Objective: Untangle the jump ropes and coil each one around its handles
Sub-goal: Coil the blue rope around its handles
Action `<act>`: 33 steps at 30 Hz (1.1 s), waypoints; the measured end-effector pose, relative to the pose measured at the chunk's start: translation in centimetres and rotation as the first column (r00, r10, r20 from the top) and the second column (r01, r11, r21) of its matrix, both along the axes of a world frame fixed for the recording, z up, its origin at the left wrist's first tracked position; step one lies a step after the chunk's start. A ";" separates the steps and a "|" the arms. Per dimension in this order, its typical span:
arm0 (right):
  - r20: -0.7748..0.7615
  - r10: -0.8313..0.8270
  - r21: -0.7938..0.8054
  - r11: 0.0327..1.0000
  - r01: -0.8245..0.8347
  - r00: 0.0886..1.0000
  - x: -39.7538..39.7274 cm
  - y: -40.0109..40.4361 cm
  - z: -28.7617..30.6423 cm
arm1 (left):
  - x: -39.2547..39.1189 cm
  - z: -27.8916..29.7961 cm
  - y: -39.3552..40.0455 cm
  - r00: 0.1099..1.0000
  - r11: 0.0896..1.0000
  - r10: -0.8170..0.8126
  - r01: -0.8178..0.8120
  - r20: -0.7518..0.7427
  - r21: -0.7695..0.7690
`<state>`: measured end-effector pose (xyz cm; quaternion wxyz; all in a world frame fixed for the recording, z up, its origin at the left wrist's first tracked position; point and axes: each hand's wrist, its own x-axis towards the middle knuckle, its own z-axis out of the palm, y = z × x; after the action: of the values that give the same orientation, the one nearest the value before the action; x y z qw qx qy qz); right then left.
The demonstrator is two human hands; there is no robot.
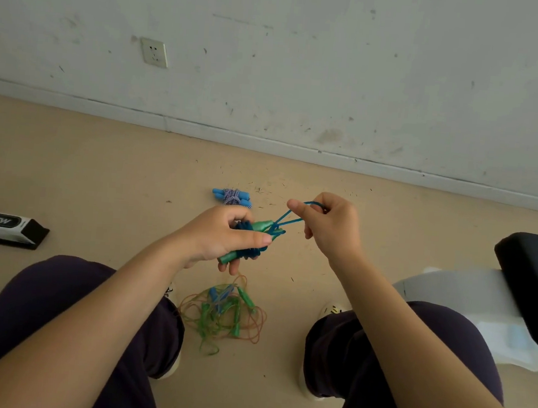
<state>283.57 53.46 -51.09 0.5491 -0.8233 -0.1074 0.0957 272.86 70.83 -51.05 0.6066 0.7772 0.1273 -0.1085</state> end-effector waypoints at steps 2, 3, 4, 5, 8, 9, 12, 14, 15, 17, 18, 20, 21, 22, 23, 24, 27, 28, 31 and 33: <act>0.009 -0.001 0.015 1.000 0.001 1.000 1.0 0.3 1.0 | 0.6 0.5 0.5 0.998 0.998 0.062 -0.061 0.034 -0.006; 0.002 0.002 0.024 1.000 -0.002 1.000 1.9 0.6 1.4 | 1.3 0.6 0.9 0.995 0.996 0.093 -0.092 0.048 -0.015; -0.014 0.006 0.038 0.999 -0.006 1.000 3.0 1.1 1.9 | 2.2 0.9 1.3 0.992 0.993 0.112 -0.110 0.052 -0.035; -0.039 0.014 0.060 0.998 -0.012 0.999 4.1 1.7 2.2 | 3.3 1.0 2.0 0.992 0.991 0.116 -0.113 0.048 -0.069; -0.153 0.049 0.200 0.980 -0.018 0.987 7.4 3.3 1.5 | 6.6 0.3 4.3 0.984 0.960 0.174 -0.162 0.034 -0.229; -0.195 0.060 0.247 0.969 -0.010 0.979 8.5 3.7 0.7 | 7.8 -0.5 5.2 0.970 0.936 0.240 -0.224 0.028 -0.270; -0.257 0.015 0.226 0.973 0.045 0.966 11.6 5.1 -4.1 | 11.0 -5.0 7.2 0.884 0.854 0.467 -0.455 -0.012 -0.252; -0.280 -0.036 0.149 0.986 0.080 0.959 13.4 6.1 -9.0 | 12.8 -9.6 7.8 0.840 0.825 0.540 -0.540 -0.047 -0.170; -0.313 -0.050 0.112 0.990 0.089 0.948 14.2 6.7 -11.9 | 13.6 -12.5 8.1 0.828 0.818 0.556 -0.561 -0.074 -0.129; -0.412 -0.067 0.052 0.994 0.098 0.909 14.9 7.5 -17.0 | 14.3 -17.8 8.1 0.811 0.813 0.567 -0.579 -0.142 -0.060; -0.471 -0.072 0.030 0.995 0.098 0.879 15.2 8.1 -19.8 | 14.8 -20.7 8.3 0.801 0.812 0.570 -0.583 -0.185 -0.019; -0.562 -0.082 -0.009 0.996 0.092 0.823 16.1 9.5 -24.6 | 15.8 -26.0 8.8 0.781 0.818 0.570 -0.568 -0.255 0.089; -0.583 -0.085 -0.028 0.996 0.085 0.808 16.7 10.3 -26.5 | 16.5 -28.1 9.2 0.771 0.817 0.575 -0.562 -0.273 0.130; -0.592 -0.083 -0.037 0.996 0.077 0.802 17.4 11.1 -28.2 | 17.3 -29.9 9.6 0.765 0.813 0.581 -0.563 -0.278 0.150; -0.592 -0.074 -0.033 0.997 0.068 0.802 18.3 12.0 -29.6 | 18.2 -31.5 10.1 0.760 0.806 0.590 -0.571 -0.271 0.154; -0.588 -0.060 -0.017 0.998 0.061 0.807 19.1 12.9 -30.7 | 19.2 -32.7 10.7 0.754 0.794 0.607 -0.588 -0.251 0.153; -0.567 0.010 0.027 1.000 0.007 0.823 21.0 14.8 -32.7 | 21.3 -35.5 12.7 0.769 0.789 0.615 -0.594 -0.177 0.157; -0.559 0.034 0.030 0.999 -0.020 0.828 21.2 15.0 -33.1 | 21.5 -36.2 13.2 0.787 0.803 0.593 -0.562 -0.168 0.200; -0.555 0.075 -0.012 0.995 -0.098 0.829 19.8 14.4 -34.5 | 19.8 -37.4 13.5 0.805 0.836 0.540 -0.478 -0.246 0.271; -0.580 0.068 -0.104 0.982 -0.157 0.811 17.6 12.8 -36.0 | 17.1 -38.0 12.5 0.796 0.866 0.494 -0.414 -0.350 0.281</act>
<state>301.17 66.25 -87.05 0.4869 -0.7865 0.0218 0.3793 289.98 83.35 -89.00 0.4973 0.7371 0.4448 -0.1071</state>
